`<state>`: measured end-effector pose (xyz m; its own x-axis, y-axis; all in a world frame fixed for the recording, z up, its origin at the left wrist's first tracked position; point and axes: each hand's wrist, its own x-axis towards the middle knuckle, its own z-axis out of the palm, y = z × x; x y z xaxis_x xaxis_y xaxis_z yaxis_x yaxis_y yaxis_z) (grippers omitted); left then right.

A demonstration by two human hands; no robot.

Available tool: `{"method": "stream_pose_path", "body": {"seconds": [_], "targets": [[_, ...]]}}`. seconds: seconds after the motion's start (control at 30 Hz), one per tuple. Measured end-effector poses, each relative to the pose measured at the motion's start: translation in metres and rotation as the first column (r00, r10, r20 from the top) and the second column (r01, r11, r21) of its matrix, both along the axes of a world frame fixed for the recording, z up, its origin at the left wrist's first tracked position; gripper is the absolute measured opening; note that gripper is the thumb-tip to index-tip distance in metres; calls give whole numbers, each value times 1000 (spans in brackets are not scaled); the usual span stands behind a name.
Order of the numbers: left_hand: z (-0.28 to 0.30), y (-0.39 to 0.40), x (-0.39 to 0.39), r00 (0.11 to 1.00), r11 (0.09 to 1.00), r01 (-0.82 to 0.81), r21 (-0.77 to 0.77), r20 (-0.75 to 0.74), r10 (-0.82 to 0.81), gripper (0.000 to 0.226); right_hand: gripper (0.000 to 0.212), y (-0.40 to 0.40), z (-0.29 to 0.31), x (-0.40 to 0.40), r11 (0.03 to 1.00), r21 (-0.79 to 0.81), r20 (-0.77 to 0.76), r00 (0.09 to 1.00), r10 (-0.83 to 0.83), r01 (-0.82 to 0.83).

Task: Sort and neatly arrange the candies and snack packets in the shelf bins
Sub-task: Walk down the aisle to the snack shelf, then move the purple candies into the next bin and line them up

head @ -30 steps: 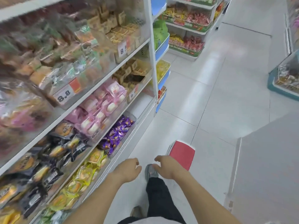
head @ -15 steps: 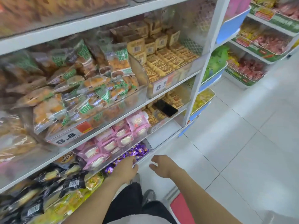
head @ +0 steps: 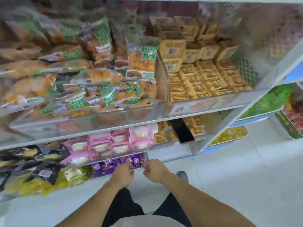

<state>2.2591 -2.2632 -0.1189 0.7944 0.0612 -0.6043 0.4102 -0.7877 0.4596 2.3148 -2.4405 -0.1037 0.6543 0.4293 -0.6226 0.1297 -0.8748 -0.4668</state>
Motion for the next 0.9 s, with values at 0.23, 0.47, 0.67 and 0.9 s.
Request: {"method": "stream_pose_path", "body": {"seconds": [0.23,0.47,0.67,0.9], "targets": [[-74,-48,-14,905,915,-403,-35,136,404,25,23,-26,-79,19,991,111,72,995,68,-76],[-164,-48,14,778,879,-472,-73,434,454,41,19,-9,-168,35,952,270,449,894,6,-142],[-239,-46,20,652,911,-405,-83,672,351,27,36,-3,-227,58,924,6,855,480,194,-383],[-248,-46,11,463,875,-378,-302,757,461,24,17,-8,-259,47,894,300,831,552,-73,-332]]}}
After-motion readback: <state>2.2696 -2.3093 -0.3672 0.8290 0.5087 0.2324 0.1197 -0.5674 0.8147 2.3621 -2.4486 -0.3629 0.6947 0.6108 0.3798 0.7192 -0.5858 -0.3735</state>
